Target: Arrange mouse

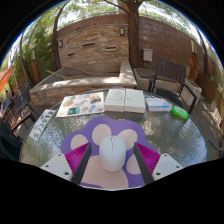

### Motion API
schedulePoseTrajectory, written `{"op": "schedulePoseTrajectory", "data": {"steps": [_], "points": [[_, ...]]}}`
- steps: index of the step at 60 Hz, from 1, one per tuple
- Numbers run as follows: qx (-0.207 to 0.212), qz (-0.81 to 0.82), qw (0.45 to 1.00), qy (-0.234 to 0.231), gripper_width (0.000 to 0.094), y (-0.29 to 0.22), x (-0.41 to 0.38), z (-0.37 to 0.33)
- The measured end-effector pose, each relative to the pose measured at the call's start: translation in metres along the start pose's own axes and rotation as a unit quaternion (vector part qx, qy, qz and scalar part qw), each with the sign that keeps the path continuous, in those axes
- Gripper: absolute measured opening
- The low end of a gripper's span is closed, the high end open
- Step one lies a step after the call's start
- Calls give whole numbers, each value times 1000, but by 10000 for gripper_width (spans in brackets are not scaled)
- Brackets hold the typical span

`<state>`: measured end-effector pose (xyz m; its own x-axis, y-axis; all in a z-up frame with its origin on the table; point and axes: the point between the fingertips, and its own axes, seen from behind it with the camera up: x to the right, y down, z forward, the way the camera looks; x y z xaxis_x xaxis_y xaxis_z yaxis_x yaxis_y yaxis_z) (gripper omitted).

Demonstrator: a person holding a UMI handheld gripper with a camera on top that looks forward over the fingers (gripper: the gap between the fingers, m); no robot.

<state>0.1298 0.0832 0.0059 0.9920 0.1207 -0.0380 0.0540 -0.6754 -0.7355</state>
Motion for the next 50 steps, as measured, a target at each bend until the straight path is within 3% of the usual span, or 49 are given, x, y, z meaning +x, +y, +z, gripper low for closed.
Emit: {"op": "schedulePoseTrajectory", "data": {"steps": [16,31,50], "points": [[45,-17,998,35,848,-19,-16,-139],[65,-17,995,76,855,21,-40,-275],[69,-15,993,92,854,61,-58,-351]]}}
